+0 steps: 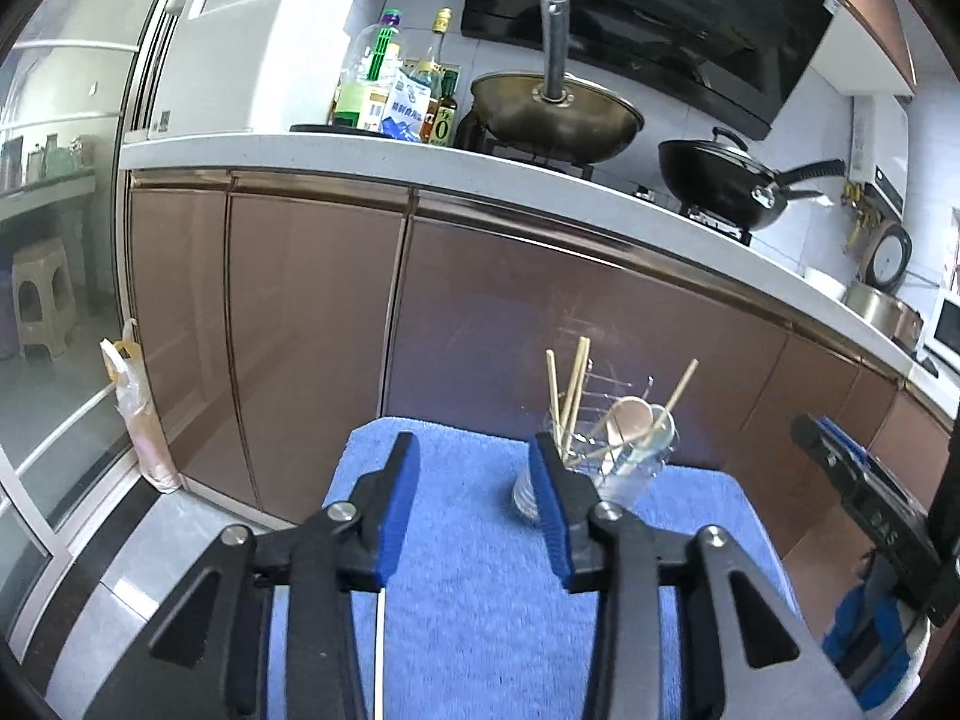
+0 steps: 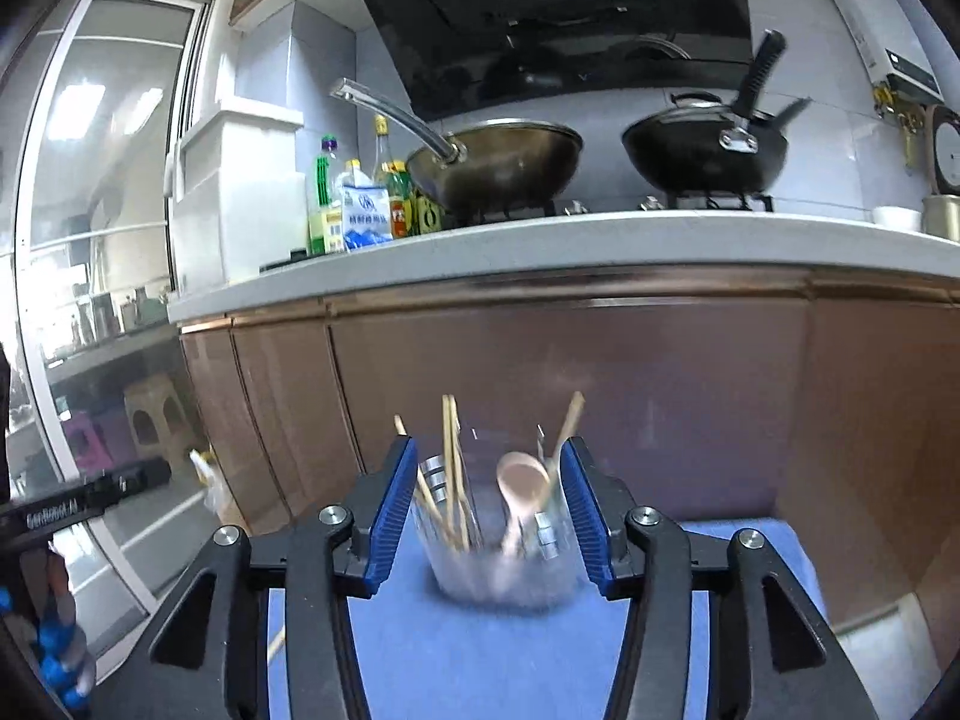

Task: Organize utensils
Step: 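Lower the chopstick into the holder with the right gripper and open it, then grasp the last chopstick with the left gripper while the right gripper grasps the white spork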

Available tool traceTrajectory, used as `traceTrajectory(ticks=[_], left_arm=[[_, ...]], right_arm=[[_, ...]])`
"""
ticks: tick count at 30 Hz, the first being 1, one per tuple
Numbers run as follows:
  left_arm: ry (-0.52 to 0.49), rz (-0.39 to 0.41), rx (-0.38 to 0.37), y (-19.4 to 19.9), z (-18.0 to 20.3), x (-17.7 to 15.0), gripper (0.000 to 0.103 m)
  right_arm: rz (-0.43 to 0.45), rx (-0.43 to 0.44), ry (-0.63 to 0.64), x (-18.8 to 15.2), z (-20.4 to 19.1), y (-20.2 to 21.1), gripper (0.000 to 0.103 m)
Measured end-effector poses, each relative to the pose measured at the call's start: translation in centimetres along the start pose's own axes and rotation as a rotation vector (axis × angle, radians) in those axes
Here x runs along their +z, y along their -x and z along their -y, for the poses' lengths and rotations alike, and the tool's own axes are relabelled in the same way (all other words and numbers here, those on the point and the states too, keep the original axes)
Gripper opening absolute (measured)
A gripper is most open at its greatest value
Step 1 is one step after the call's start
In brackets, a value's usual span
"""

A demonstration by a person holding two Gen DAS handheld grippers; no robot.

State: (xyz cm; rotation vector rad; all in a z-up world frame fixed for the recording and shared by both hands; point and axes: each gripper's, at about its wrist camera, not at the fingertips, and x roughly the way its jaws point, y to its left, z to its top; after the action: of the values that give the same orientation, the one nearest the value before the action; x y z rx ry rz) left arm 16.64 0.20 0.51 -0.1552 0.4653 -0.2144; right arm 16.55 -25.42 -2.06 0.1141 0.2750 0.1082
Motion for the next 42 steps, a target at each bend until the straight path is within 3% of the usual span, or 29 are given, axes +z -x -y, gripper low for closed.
traceTrajectory(ticks=[7, 22, 30, 37, 42], left_arm=[[-0.069, 0.001, 0.019, 2.8, 2.4, -1.6, 0.042], [-0.160, 0.006, 0.056, 7.0, 5.4, -3.7, 0.043], [-0.159, -0.066, 0.045, 6.2, 4.3, -4.1, 0.043], [-0.151, -0.123, 0.081, 4.3, 2.1, -4.7, 0.043], [-0.120, -0.232, 0.082, 1.7, -0.7, -4.7, 0.043]], right_arm=[[-0.073, -0.040, -0.010, -3.5, 1.7, 4.8, 0.056], [-0.149, -0.150, -0.085, -8.2, 5.2, 11.6, 0.056], [-0.221, -0.191, -0.097, -8.9, 7.6, 13.2, 0.056], [-0.267, -0.225, -0.121, -10.2, 9.9, 13.6, 0.056], [-0.317, -0.220, -0.125, -10.6, 11.0, 12.3, 0.056]])
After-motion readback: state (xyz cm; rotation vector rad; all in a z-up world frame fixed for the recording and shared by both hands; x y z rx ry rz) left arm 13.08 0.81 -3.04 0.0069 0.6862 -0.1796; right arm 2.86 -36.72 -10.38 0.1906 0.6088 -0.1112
